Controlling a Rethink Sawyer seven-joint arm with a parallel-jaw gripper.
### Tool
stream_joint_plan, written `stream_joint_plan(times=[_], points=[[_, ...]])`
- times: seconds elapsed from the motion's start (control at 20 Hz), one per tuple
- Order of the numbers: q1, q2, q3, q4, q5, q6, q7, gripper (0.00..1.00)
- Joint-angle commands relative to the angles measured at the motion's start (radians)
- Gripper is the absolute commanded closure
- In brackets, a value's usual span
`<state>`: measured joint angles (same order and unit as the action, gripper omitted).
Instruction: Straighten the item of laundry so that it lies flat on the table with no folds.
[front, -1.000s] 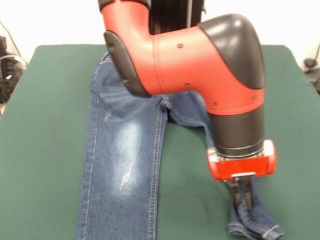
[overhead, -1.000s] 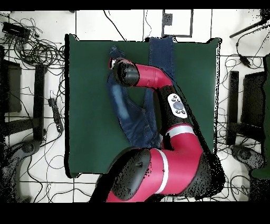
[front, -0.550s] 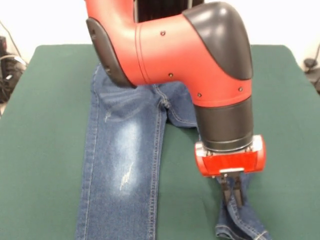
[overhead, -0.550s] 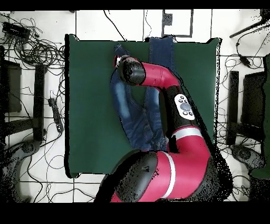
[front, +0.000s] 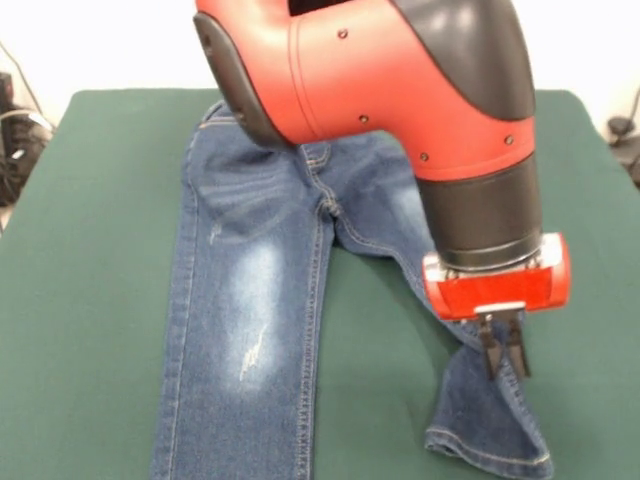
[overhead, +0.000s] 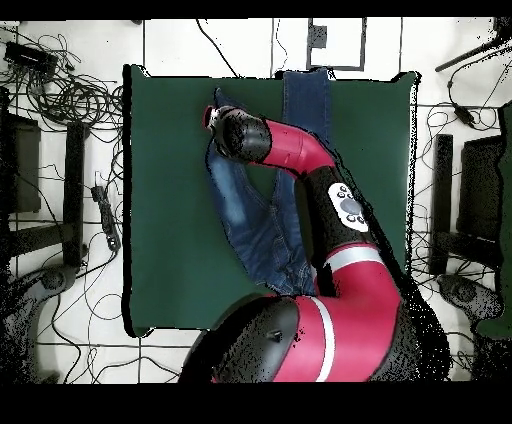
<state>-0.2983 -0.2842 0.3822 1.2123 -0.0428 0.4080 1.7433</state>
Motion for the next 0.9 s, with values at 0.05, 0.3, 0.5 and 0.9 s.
stream_joint_plan(times=[0.05,0.3,0.5,0.9], points=[[0.000,-0.059,0.142,0.188,0.092,0.025,0.170,1.00],[-0.024,-0.088,0.194,0.251,0.143,0.035,0.166,1.00],[-0.051,-0.085,0.245,0.297,0.172,0.008,0.168,1.00],[-0.093,-0.067,0.321,0.341,0.224,-0.012,0.175,1.00]])
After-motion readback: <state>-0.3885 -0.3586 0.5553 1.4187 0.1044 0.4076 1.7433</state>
